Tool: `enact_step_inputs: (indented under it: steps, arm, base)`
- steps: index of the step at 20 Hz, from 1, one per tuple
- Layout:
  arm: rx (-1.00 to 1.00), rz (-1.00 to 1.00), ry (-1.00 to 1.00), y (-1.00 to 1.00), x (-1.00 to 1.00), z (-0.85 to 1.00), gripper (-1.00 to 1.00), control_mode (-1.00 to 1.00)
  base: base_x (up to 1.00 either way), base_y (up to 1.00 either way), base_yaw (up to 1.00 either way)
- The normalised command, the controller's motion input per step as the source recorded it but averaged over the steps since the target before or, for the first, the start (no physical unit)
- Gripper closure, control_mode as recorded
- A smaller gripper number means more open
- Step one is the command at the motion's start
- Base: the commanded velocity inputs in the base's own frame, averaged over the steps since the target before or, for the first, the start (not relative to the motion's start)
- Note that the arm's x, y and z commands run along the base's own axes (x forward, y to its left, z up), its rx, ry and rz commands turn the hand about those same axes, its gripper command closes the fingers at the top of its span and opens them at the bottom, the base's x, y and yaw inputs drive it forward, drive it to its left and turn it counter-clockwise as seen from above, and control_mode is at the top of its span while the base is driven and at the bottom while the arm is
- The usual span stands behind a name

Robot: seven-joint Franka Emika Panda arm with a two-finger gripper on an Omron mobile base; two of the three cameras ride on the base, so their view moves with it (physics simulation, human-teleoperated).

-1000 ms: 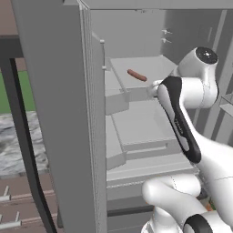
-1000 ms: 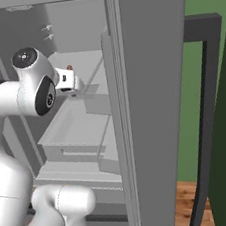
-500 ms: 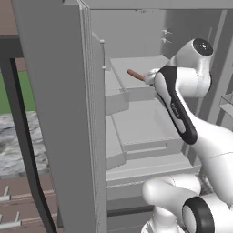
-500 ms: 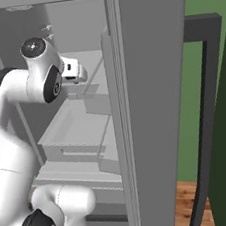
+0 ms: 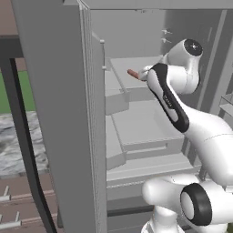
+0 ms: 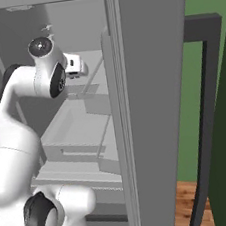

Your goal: Retrieve the sausage and cheese from the fridge and place them on the cutting board on the counter.

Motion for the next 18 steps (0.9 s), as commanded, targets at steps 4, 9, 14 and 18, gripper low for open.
enact_step_inputs:
  steps: [4,9,14,18]
  arm:
    - [0.0,0.05,0.0,0.21,0.38,0.0,-1.0,-1.0]
    - [-0.01,0.1,0.07,0.07,0.6,-0.02,-1.0,-1.0]
    - [-0.06,0.12,0.1,0.0,0.81,-0.12,-1.0,-1.0]
    - [-0.09,0.08,0.08,0.0,0.73,-0.16,-1.0,-1.0]
  base:
    - [0.0,0.0,0.0]
    - [0.0,0.0,0.0]
    - [0.0,0.0,0.0]
    - [0.0,0.0,0.0]
